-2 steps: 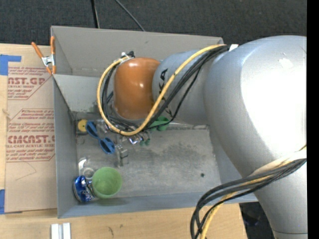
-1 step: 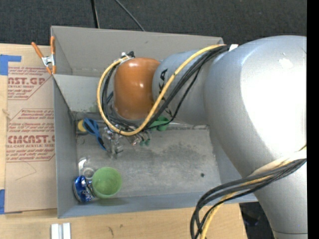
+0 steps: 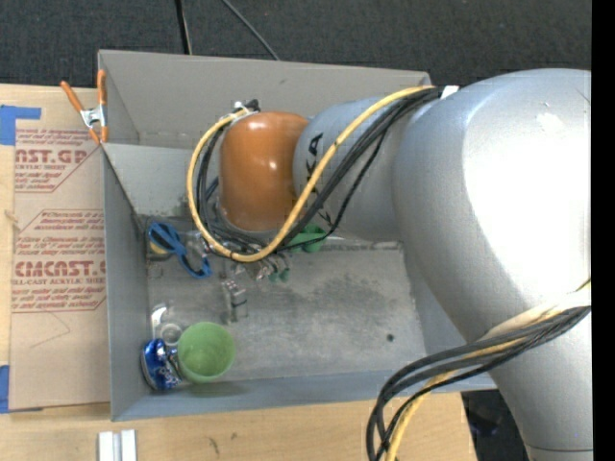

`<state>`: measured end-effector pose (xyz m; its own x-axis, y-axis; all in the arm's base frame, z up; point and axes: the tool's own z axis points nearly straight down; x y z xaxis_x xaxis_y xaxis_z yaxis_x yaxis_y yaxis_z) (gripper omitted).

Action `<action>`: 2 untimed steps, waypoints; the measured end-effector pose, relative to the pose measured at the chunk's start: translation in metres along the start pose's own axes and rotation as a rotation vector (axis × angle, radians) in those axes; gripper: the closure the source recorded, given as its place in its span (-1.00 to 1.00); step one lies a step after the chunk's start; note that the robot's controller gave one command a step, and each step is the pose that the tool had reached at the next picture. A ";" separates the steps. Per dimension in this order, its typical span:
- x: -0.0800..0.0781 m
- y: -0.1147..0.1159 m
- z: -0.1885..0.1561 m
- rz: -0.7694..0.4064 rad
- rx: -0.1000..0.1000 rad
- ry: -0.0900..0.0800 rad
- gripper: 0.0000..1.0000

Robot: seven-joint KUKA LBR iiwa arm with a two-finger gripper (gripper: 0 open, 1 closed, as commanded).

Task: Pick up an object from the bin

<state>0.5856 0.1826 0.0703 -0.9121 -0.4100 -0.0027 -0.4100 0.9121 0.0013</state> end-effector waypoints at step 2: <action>0.062 0.084 -0.003 -0.424 0.010 -0.011 1.00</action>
Offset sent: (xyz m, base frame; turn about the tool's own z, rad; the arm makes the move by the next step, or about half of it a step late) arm -0.0973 0.0541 -0.0003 -0.4277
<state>0.4947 0.2337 0.0729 -0.6625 -0.7489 -0.0113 -0.7488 0.6626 -0.0122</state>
